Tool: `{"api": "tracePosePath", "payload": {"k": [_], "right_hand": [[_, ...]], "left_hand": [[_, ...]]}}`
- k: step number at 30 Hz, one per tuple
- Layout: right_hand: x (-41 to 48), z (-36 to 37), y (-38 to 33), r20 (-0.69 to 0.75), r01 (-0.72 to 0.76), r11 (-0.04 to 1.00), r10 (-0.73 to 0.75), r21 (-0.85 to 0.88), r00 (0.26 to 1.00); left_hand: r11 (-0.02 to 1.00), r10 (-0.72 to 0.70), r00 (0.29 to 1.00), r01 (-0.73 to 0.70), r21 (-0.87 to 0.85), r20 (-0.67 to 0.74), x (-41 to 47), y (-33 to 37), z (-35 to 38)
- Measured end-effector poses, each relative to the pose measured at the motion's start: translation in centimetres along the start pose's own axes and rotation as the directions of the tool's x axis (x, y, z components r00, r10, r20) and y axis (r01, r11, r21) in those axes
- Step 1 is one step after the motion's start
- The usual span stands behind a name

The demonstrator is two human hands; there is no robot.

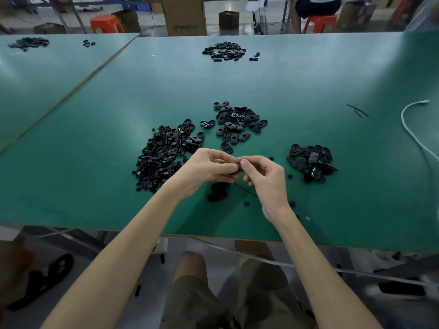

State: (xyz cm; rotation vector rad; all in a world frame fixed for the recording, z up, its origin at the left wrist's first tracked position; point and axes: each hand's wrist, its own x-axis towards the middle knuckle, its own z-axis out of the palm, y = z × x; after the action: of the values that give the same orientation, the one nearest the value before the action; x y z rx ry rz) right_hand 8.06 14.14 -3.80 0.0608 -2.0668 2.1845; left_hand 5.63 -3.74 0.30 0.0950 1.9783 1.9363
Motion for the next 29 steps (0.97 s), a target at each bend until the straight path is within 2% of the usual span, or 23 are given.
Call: {"api": "tracePosePath", "payload": {"k": [10, 16, 29], "right_hand": [[-0.2, 0.2, 0.0, -0.012, -0.009, 1.000, 0.009, -0.012, 1.000], [-0.2, 0.1, 0.1, -0.023, -0.019, 0.999, 0.018, -0.026, 1.000], [0.0, 0.0, 0.2, -0.037, -0.025, 0.999, 0.024, -0.033, 0.999]], "left_hand": [[1.000, 0.028, 0.999, -0.028, 0.009, -0.030, -0.5, -0.1, 0.1], [0.994, 0.067, 0.991, -0.057, 0.089, -0.112, -0.5, -0.1, 1.2], [0.974, 0.116, 0.981, -0.083, 0.209, -0.154, -0.5, 0.1, 1.6]]}}
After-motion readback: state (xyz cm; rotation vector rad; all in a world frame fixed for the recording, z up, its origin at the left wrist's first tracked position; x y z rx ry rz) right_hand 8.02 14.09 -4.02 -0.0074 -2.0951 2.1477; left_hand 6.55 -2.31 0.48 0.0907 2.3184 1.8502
